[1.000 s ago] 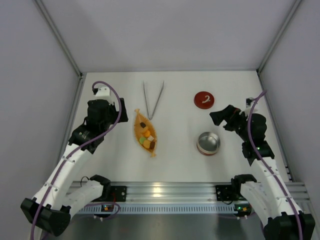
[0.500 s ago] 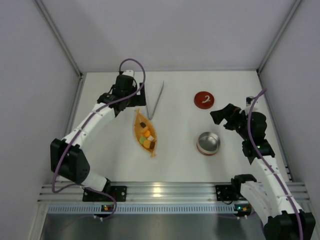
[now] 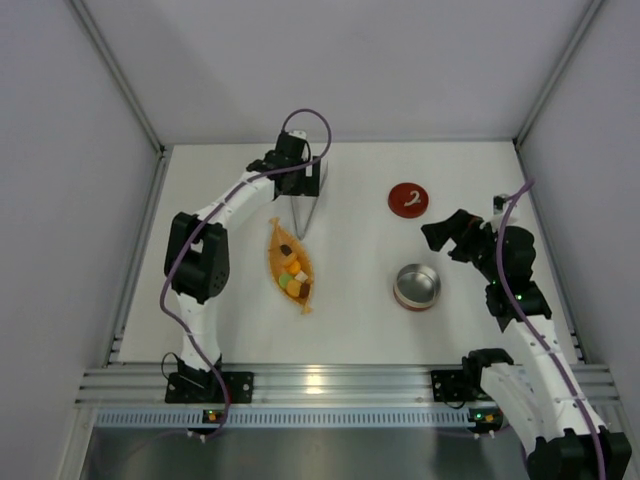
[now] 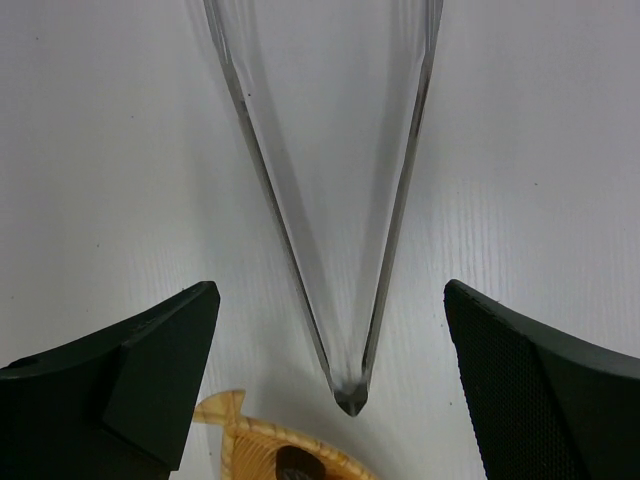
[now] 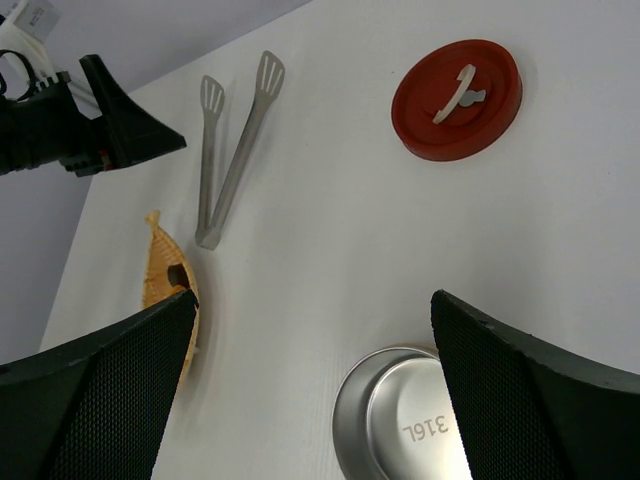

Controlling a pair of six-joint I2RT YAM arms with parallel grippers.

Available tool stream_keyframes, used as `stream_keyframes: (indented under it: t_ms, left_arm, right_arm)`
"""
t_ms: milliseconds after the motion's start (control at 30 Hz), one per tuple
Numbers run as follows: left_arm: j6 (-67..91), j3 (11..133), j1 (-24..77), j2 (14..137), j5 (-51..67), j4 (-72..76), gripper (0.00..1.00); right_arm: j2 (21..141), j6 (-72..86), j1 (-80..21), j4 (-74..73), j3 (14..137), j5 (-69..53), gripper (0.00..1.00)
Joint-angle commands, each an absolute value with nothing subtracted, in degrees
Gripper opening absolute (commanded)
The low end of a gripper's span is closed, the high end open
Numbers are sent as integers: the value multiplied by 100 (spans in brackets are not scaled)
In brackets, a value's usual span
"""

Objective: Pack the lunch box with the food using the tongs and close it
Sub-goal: Pick up the clamp at the center of the board.

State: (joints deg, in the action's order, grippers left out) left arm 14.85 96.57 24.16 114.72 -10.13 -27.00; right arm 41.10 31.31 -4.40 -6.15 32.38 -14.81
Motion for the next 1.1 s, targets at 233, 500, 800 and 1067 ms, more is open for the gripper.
stream_keyframes:
  t_ms: [233, 500, 800, 1067]
  left_arm:
    - [1160, 10204, 2391, 12190, -985, -2575, 99]
    - [1222, 9915, 2382, 12410, -748, -2453, 99]
    - [1459, 9659, 2399, 12498, -571, -2285, 99]
    - [1643, 9352, 2487, 12568, -721, -2101, 98]
  right_arm:
    - [3973, 2944, -518, -809, 3481, -1354, 100]
    - [3964, 2944, -510, -835, 3489, -1336, 99]
    - [3955, 2935, -510, -861, 3489, -1345, 99]
    - [3937, 2909, -510, -853, 3463, -1327, 100]
